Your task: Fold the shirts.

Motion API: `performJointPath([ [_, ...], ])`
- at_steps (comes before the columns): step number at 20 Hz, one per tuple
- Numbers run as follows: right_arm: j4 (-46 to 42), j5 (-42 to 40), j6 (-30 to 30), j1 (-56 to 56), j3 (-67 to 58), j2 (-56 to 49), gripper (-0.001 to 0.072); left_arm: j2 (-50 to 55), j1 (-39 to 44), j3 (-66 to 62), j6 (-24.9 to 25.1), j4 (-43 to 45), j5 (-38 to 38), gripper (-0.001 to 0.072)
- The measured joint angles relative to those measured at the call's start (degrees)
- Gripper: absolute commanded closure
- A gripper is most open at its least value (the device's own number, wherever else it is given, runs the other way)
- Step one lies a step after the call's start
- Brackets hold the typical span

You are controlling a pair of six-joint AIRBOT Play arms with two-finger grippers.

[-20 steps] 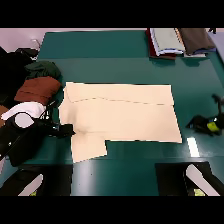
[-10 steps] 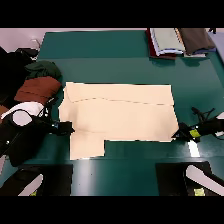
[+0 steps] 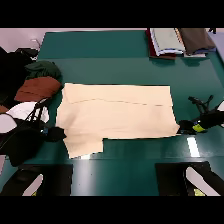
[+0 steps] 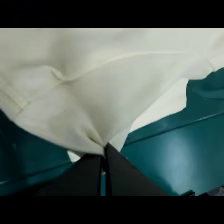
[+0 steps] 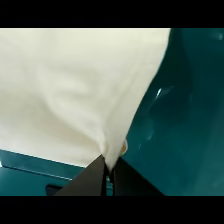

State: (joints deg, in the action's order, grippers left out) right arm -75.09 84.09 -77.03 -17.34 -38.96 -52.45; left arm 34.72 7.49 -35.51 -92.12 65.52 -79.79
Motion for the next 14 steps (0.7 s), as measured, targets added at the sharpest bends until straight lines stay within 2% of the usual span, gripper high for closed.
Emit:
performJointPath([
  [3,-1.55,1.18,-0.87,0.66,-0.66,5.77,0.0696,-2.19,0.02,-0.81,-1.29,0.92,-3.13,0.0689],
  [6,-2.1,-0.68,-1.53,0.85,-2.8,5.86,0.0696,0.02,0.02,-2.99,-1.27,2.21,1.05,0.0689],
  [9,-2.25,-3.87,-1.81,2.27,-7.56,0.37,0.0696,6.97,0.07,-6.93,-0.92,5.68,7.74,0.0688],
  [14,-2.29,-9.16,-2.89,6.82,-20.22,-14.8,0.0695,22.88,0.04,-17.38,-0.55,11.04,17.62,0.0688],
])
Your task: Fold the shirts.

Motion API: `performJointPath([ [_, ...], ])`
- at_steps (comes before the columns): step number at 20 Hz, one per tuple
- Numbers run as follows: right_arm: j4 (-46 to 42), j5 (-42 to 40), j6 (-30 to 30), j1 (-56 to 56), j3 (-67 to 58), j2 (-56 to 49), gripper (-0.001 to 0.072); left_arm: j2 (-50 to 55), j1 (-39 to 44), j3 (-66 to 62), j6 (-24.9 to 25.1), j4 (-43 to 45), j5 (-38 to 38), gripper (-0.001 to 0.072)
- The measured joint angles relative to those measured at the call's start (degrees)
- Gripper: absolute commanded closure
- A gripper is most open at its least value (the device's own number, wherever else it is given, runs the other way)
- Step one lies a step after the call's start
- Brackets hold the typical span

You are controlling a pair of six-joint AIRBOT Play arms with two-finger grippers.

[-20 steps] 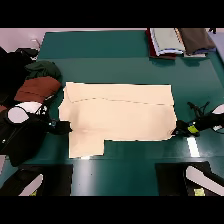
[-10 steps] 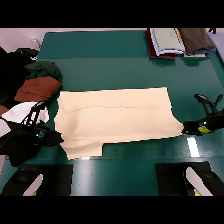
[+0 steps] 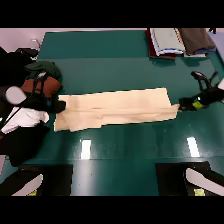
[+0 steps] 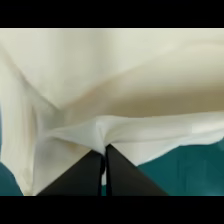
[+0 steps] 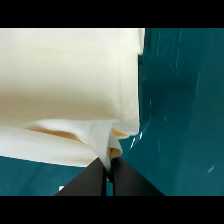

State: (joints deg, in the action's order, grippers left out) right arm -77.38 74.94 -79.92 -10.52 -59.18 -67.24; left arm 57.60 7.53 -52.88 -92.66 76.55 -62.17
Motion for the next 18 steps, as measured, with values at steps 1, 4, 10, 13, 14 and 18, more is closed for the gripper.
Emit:
performJointPath([
  [1,0.31,-0.46,-0.28,0.59,-2.56,-2.97,0.0695,2.8,0.0,-1.99,0.07,0.76,1.27,0.0688],
  [4,3.17,-1.81,-0.57,1.51,-9.77,-11.17,0.0679,9.88,-0.04,-7.04,0.15,2.64,4.52,0.0685],
  [10,12.74,-2.47,1.22,-1.07,-19.23,-20.87,0.0247,15.28,-0.02,-12.13,-0.07,3.91,7.08,0.0286],
  [13,16.2,0.37,4.09,-5.42,-19.34,-22.16,0.0173,15.78,-0.07,-13.57,-0.22,3.26,4.09,0.0688],
  [14,17.27,1.07,5.09,-7.41,-18.29,-22.4,0.0173,15.87,-0.07,-13.81,0.0,2.36,3.28,0.0688],
  [18,23.17,2.08,9.49,-14.25,-12.11,-24.26,0.0193,16.04,0.09,-14.14,1.05,-4.35,3.5,0.0688],
])
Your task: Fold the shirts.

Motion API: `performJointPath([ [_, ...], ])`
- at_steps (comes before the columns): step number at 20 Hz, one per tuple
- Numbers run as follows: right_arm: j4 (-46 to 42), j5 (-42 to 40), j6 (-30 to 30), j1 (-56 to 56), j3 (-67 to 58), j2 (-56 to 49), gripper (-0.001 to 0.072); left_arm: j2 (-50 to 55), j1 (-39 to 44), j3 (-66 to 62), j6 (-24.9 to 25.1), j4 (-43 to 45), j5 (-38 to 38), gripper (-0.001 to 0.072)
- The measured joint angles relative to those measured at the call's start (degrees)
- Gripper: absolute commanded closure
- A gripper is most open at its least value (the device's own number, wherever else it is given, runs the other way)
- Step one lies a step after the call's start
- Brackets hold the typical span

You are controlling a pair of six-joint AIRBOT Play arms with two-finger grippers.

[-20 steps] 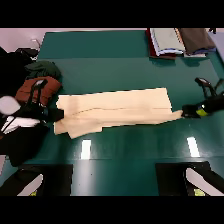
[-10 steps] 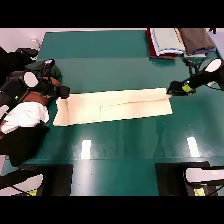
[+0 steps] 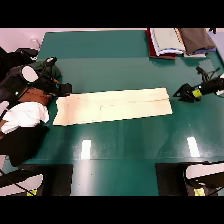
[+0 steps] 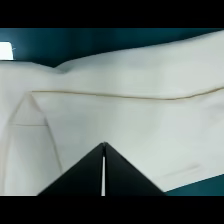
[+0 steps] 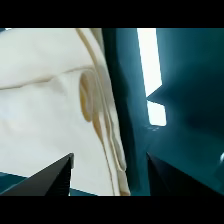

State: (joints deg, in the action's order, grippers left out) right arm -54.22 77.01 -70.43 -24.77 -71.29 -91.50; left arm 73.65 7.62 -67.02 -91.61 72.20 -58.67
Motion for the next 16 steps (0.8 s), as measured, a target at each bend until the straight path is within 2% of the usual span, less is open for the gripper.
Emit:
performJointPath([
  [3,5.22,-0.37,3.26,-1.27,3.48,-2.86,0.0205,0.61,1.7,0.11,0.35,-4.02,1.81,0.0688],
  [4,7.06,-0.55,4.0,-0.76,3.98,-3.76,0.0277,1.01,2.75,0.13,0.42,-4.81,2.38,0.0688],
  [5,8.55,-0.96,4.96,0.24,4.26,-4.81,0.0384,1.57,4.17,0.15,0.42,-5.29,2.78,0.0688],
  [7,9.31,-2.64,6.27,2.49,3.91,-6.29,0.0695,2.99,7.39,0.13,0.04,-6.25,4.28,0.0688],
  [10,9.62,-4.28,7.65,5.6,1.49,-6.14,0.0696,6.38,12.5,-0.13,-2.23,-7.3,8.66,0.0689],
  [12,10.6,-2.49,7.98,7.26,-1.46,-3.56,0.0695,9.77,15.76,-1.55,-3.13,-8.02,11.19,0.0689],
  [16,11.02,0.87,4.76,11.15,-8.87,3.98,0.0695,18.18,20.57,-7.56,-3.98,-9.16,13.75,0.0689],
])
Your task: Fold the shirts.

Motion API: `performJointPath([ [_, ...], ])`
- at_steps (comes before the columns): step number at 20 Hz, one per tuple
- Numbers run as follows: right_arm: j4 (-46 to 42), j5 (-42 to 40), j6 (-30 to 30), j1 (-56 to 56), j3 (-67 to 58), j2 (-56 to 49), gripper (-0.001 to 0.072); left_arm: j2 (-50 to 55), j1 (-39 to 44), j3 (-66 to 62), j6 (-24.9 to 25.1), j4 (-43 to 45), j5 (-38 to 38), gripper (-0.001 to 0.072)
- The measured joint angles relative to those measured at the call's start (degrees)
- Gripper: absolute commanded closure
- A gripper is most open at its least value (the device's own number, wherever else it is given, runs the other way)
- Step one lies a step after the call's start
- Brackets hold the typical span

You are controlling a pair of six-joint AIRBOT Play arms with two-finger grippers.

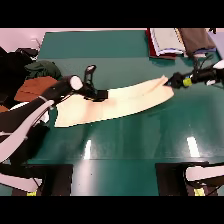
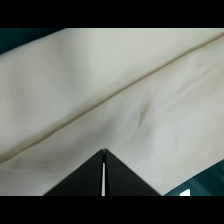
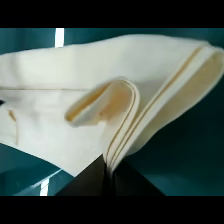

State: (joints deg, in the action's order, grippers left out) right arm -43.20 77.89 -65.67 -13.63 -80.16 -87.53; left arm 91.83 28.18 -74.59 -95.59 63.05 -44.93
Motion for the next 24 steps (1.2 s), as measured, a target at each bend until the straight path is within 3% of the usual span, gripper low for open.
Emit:
performJointPath([
  [6,0.17,1.53,-6.12,8.81,-9.68,9.11,0.0695,7.72,2.21,-5.79,-0.09,-1.9,1.57,0.0689],
  [12,0.15,-0.17,-10.45,17.75,-14.84,11.1,0.0695,8.85,2.21,-7.56,0.09,-2.34,1.09,0.0689],
  [17,0.39,-4.46,-12.26,27.52,-15.67,10.23,0.0695,1.31,-4.52,-11.98,0.09,2.6,-3.13,0.0688],
  [20,3.32,-12.04,-12.35,36.44,-15.8,6.97,0.0688,-7.19,-11.78,-15.08,0.35,9.62,-7.21,0.0688],
  [21,4.76,-15.5,-11.78,39.69,-15.85,5.27,0.0625,-10.49,-14.4,-16.0,0.55,11.82,-8.04,0.0688],
  [22,6.51,-19.71,-10.56,43.25,-15.87,3.15,0.044,-13.46,-16.81,-16.61,0.66,13.68,-8.81,0.0688],
  [23,8.7,-23.85,-8.7,46.51,-15.89,0.98,0.0361,-16.41,-19.12,-17.05,0.79,15.34,-9.55,0.0688],
  [24,11.32,-27.91,-6.47,49.72,-15.89,-1.33,0.0364,-18.88,-20.94,-17.38,0.87,16.24,-10.01,0.0688],
])
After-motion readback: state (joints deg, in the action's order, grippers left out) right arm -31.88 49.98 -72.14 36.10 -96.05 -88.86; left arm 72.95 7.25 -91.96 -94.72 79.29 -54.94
